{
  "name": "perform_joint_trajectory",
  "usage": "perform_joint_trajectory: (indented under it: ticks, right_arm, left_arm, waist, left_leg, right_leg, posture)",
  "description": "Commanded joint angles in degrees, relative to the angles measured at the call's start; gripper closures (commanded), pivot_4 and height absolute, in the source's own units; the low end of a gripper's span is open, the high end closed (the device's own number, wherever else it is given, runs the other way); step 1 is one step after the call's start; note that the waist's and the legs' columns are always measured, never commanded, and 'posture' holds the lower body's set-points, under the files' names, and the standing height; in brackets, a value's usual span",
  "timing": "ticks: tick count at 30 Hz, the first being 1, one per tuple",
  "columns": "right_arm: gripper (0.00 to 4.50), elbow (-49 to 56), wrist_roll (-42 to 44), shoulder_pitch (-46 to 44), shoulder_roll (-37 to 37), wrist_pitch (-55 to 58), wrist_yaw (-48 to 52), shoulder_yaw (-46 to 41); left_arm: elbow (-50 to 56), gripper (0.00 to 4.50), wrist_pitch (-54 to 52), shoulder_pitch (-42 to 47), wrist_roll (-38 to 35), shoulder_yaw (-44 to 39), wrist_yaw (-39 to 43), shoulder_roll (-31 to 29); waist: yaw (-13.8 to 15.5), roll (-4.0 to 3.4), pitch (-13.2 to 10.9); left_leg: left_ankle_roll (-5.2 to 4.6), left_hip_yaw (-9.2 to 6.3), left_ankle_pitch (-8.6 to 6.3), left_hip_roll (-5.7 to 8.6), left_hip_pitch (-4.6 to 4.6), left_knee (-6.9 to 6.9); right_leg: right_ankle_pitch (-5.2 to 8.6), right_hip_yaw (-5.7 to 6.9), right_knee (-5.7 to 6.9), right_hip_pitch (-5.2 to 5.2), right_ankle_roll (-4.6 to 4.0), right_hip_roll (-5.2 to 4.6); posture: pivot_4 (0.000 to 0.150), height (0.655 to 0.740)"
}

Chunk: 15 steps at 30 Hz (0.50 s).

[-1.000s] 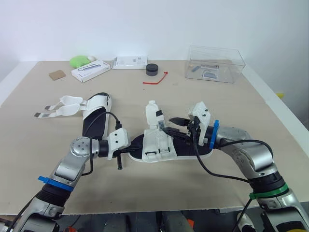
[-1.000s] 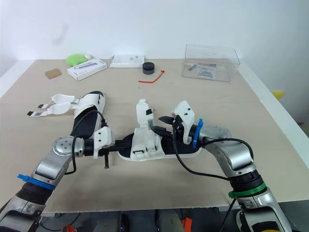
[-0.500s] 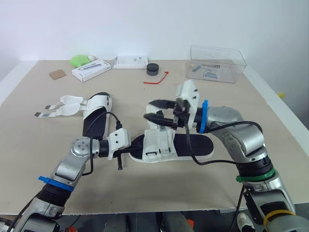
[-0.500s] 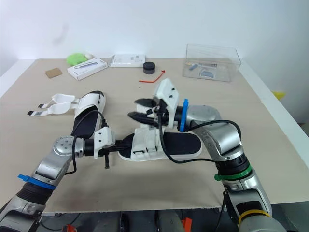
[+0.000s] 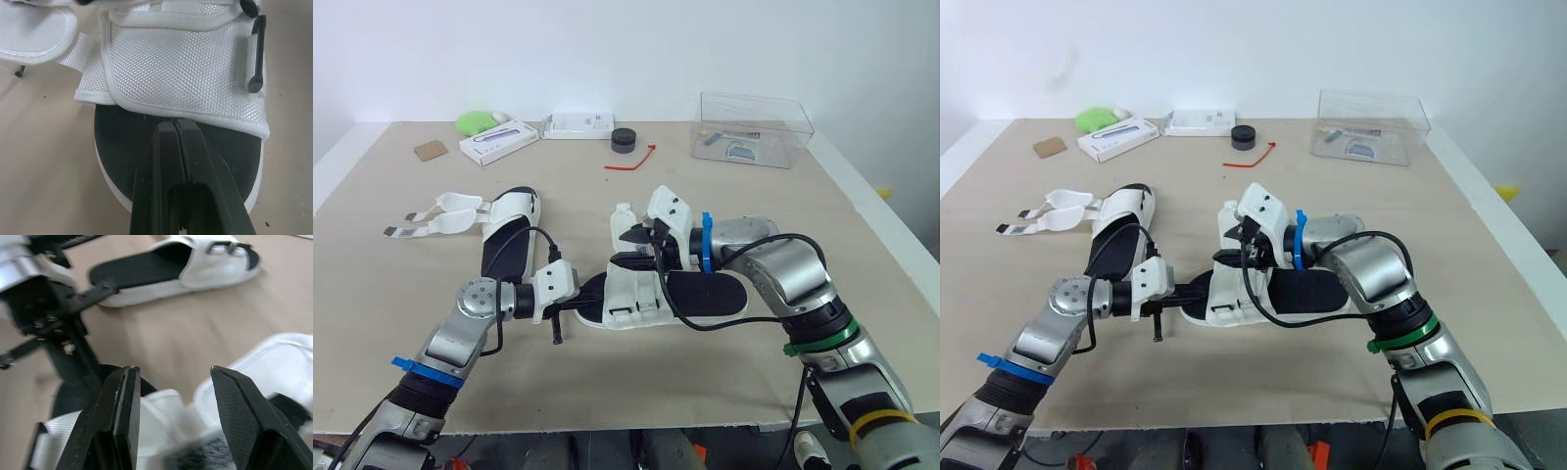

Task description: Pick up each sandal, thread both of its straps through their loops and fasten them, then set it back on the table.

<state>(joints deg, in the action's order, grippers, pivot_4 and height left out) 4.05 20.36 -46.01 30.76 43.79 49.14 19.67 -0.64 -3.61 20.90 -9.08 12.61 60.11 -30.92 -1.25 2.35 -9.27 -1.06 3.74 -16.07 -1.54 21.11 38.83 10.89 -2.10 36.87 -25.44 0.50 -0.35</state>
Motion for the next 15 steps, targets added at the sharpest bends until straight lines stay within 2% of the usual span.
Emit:
perform_joint_trajectory:
  ticks: [1, 2, 5, 6, 7, 8, 10, 15]
  right_arm:
    - [1.97, 0.97, 2.42, -1.84, -0.37, 4.22, 0.6, -3.85]
    - [1.97, 1.32, 3.39, -1.96, -0.64, 5.57, 0.63, -4.72]
    - [2.78, 1.95, 4.48, -2.01, -0.94, 7.11, 0.73, -6.24]
    - [2.78, 2.03, 4.62, -1.93, -1.01, 7.32, 0.53, -6.64]
    - [3.45, 1.98, 4.72, -1.9, -1.09, 7.62, 0.36, -7.06]
    - [3.67, 1.86, 4.79, -1.89, -1.11, 7.94, 0.23, -7.34]
    - [4.47, 1.49, 5.25, -1.67, -1.16, 9.85, -0.49, -8.06]
    - [4.47, -0.42, 3.5, -1.19, -0.54, 10.59, -0.31, -6.4]
  left_arm:
    - [0.39, 4.5, 0.0, -0.69, 0.76, 0.25, -0.35, -0.36]
    - [0.41, 4.5, 0.05, -0.75, 0.8, 0.28, -0.36, -0.38]
    - [0.43, 4.5, 0.03, -0.78, 0.83, 0.36, -0.39, -0.35]
    - [0.44, 4.5, 0.03, -0.82, 0.85, 0.39, -0.42, -0.33]
    - [0.4, 4.5, 0.04, -0.79, 0.86, 0.43, -0.42, -0.3]
    - [0.34, 4.5, 0.03, -0.74, 0.85, 0.44, -0.42, -0.27]
    - [0.36, 4.5, 0.02, -0.77, 0.82, 0.48, -0.42, -0.22]
    - [-0.02, 4.5, 0.07, -0.46, 0.91, 0.75, -0.34, 0.09]
  waist:
    - [0.0, 0.0, 0.0]
    - [0.0, 0.0, 0.0]
    - [0.0, 0.0, 0.0]
    - [0.0, 0.0, 0.0]
    - [0.0, 0.0, 0.0]
    - [-0.01, 0.0, 0.0]
    - [-0.01, 0.0, 0.0]
    - [-0.01, 0.0, 0.0]
  left_leg:
    - [0.0, 0.0, 0.0, 0.0, 0.01, 0.0]
    - [0.0, 0.0, 0.0, 0.0, 0.01, 0.0]
    - [0.0, -0.02, 0.0, 0.0, 0.01, 0.0]
    - [0.0, -0.03, 0.0, 0.0, 0.01, 0.0]
    - [0.0, -0.03, 0.0, 0.0, 0.01, 0.0]
    - [0.0, -0.03, 0.0, 0.0, 0.01, 0.0]
    - [0.0, -0.03, 0.0, 0.0, 0.01, 0.0]
    - [0.0, -0.03, 0.0, 0.0, 0.03, 0.0]
  right_leg:
    - [0.0, 0.0, 0.0, 0.0, 0.0, 0.0]
    - [0.0, 0.0, -0.01, 0.0, 0.0, 0.0]
    - [0.0, 0.01, -0.01, 0.0, 0.0, 0.0]
    - [0.0, 0.02, -0.01, 0.0, 0.0, 0.0]
    - [0.01, 0.02, -0.01, 0.0, 0.01, 0.0]
    - [0.01, 0.03, -0.01, 0.0, 0.01, 0.0]
    - [0.01, 0.03, -0.02, 0.0, 0.01, 0.0]
    - [0.01, 0.03, -0.03, 0.0, 0.02, -0.02]
  posture:
    - [0.15, 0.74]
    - [0.15, 0.74]
    - [0.15, 0.74]
    - [0.15, 0.74]
    - [0.15, 0.74]
    - [0.15, 0.74]
    - [0.15, 0.74]
    - [0.15, 0.74]
